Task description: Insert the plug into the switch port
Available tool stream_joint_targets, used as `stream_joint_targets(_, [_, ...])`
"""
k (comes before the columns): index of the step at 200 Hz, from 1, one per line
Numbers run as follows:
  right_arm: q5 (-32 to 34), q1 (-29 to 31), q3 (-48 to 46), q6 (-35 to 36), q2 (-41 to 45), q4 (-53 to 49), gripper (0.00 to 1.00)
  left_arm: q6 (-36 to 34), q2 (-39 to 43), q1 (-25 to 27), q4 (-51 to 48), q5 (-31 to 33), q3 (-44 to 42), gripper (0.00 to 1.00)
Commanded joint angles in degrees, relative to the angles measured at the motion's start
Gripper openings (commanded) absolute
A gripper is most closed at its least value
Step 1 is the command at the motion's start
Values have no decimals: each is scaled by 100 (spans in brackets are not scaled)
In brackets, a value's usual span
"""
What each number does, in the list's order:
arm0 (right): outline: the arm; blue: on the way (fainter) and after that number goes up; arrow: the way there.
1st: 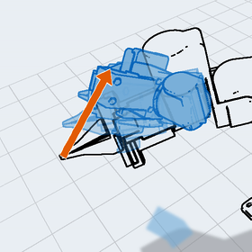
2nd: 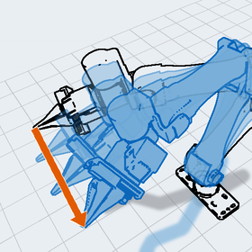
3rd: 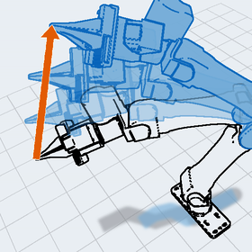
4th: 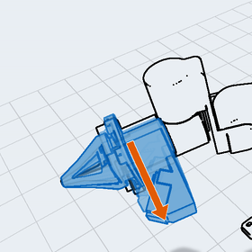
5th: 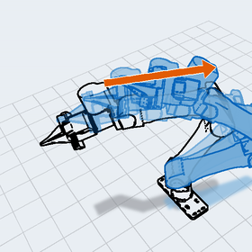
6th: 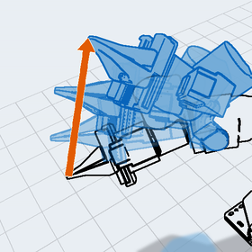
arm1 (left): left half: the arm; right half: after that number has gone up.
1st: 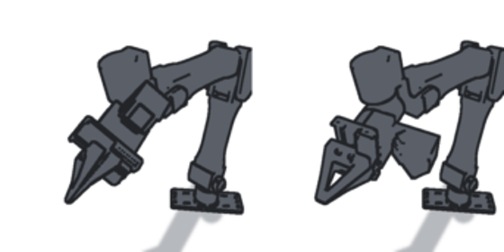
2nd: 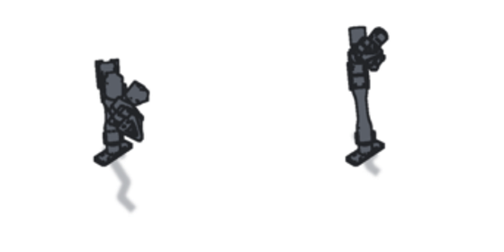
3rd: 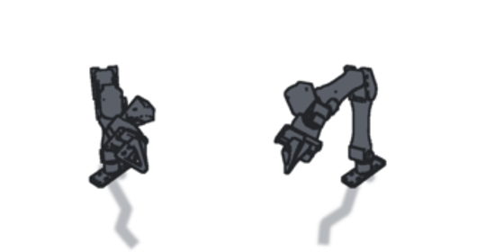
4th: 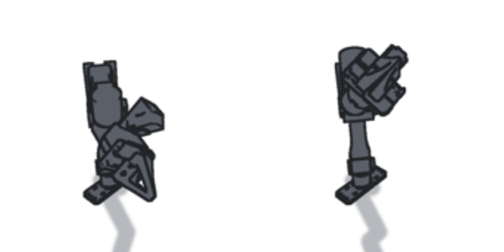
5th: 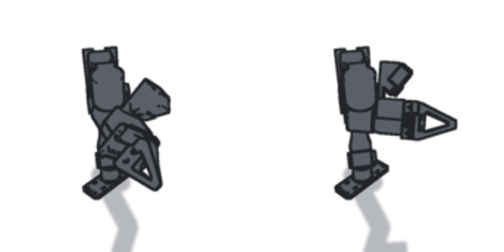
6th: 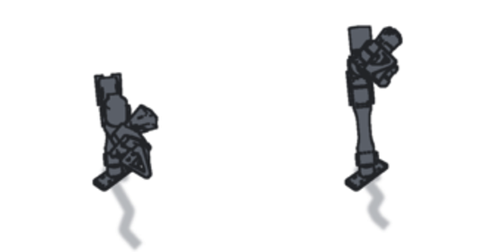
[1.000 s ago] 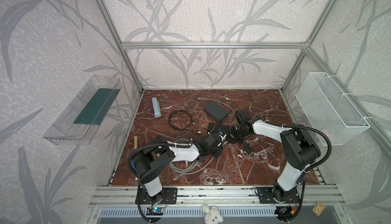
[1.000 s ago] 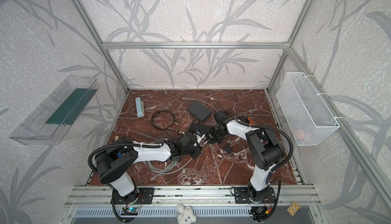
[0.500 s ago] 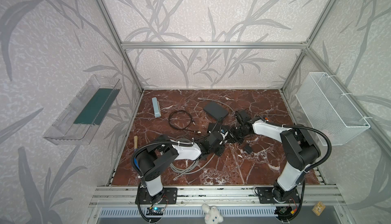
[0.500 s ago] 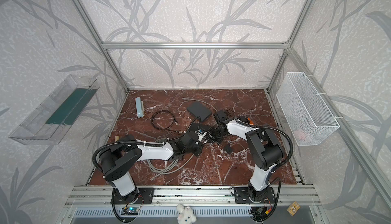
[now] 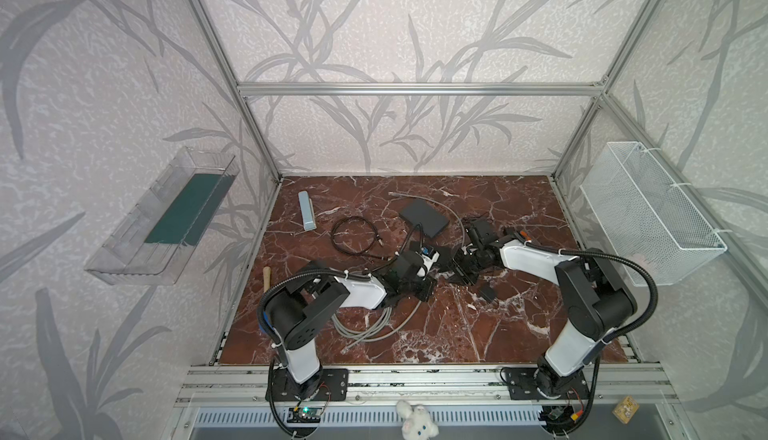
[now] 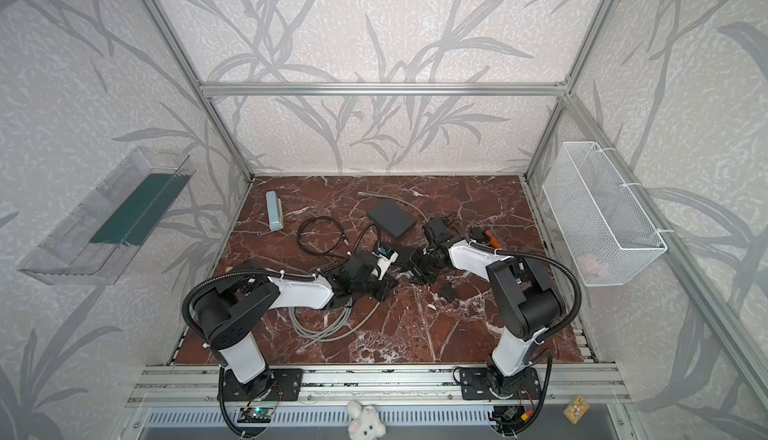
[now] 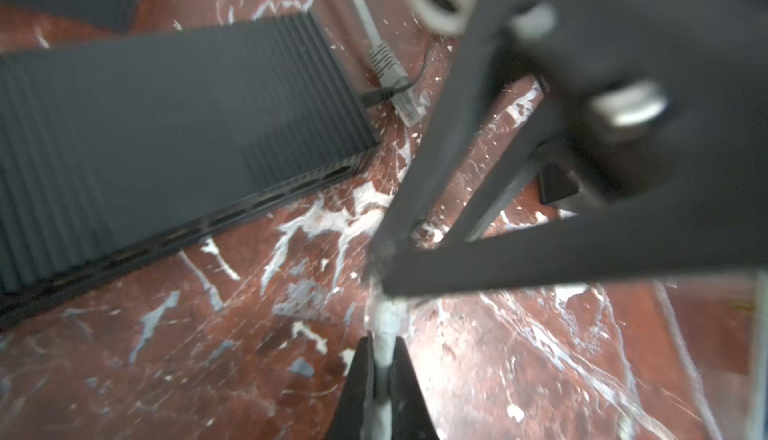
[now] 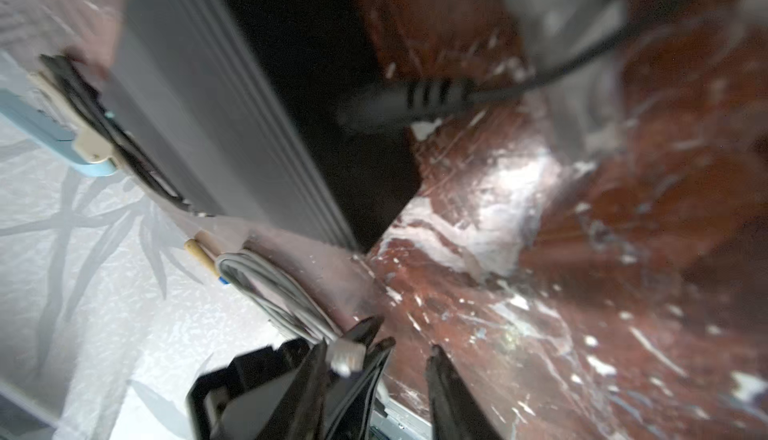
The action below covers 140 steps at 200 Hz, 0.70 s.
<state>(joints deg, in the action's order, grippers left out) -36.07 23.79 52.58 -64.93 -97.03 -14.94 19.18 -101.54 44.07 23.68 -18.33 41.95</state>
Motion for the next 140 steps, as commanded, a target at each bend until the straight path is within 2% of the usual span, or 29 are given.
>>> stream_joint_targets(1, [-627, -332, -474, 765, 488, 1249, 47, 498, -222, -513, 736, -1667, -94, 4])
stream_joint_targets(13, [-1297, -464, -889, 777, 486, 2434, 48, 559, -318, -637, 791, -1969, -38, 4])
stream_joint_targets(32, [-1666, -509, -1180, 1341, 503, 2786, 49, 523, -408, -704, 569, -2231, 168, 4])
stream_joint_targets(67, [-1768, -507, -1621, 1894, 475, 3664, 51, 660, -503, -725, 444, -2455, 426, 4])
stream_joint_targets(99, [-1813, -515, -1699, 1774, 101, 4336, 46, 699, -472, -724, 336, -2516, 427, 4])
stream_joint_targets(140, [-1660, -516, -1572, 1866, -29, 4114, 39, 592, -464, -722, 68, -2644, 523, 4])
